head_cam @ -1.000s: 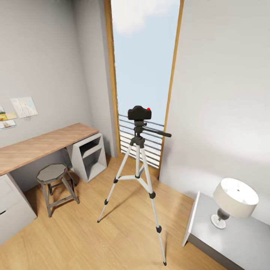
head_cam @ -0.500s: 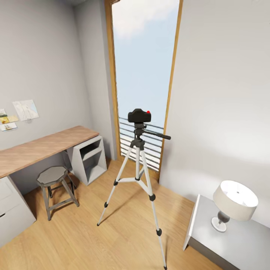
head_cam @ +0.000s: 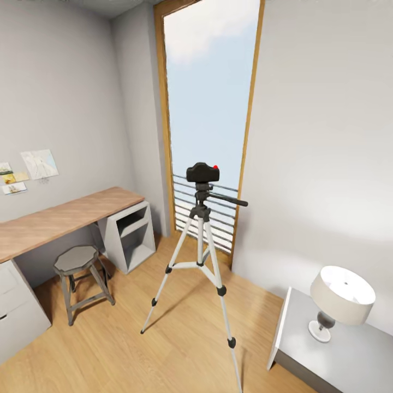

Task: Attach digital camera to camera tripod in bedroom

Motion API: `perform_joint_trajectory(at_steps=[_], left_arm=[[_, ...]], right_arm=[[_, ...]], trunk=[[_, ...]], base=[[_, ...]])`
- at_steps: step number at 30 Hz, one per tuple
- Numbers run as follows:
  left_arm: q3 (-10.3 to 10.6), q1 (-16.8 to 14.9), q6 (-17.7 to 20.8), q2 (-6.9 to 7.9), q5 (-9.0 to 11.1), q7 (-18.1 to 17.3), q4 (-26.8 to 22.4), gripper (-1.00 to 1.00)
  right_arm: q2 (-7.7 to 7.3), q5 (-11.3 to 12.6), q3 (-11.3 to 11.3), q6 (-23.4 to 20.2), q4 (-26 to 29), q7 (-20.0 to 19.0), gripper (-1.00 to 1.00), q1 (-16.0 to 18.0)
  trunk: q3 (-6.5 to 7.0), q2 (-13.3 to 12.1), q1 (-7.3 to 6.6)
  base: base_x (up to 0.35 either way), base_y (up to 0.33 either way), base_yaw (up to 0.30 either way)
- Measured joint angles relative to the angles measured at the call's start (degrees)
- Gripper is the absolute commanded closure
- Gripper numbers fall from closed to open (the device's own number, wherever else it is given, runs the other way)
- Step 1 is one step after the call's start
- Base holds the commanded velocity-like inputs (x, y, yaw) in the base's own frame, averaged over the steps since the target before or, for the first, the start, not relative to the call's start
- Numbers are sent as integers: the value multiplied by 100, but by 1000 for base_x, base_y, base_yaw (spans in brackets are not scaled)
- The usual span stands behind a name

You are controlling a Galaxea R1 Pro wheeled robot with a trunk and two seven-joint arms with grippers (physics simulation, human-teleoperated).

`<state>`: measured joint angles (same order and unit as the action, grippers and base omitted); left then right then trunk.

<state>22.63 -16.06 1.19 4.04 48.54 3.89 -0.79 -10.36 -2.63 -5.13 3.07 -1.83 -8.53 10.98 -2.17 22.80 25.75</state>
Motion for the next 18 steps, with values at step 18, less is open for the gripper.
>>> perform_joint_trajectory(at_steps=[18], left_arm=[[0, -2, 0, -1, 0, 0, 0, -100]], right_arm=[[0, 0, -1, 3, 0, -5, -100, 1]], trunk=[[159, 5, 1]], base=[[0, 0, 0]])
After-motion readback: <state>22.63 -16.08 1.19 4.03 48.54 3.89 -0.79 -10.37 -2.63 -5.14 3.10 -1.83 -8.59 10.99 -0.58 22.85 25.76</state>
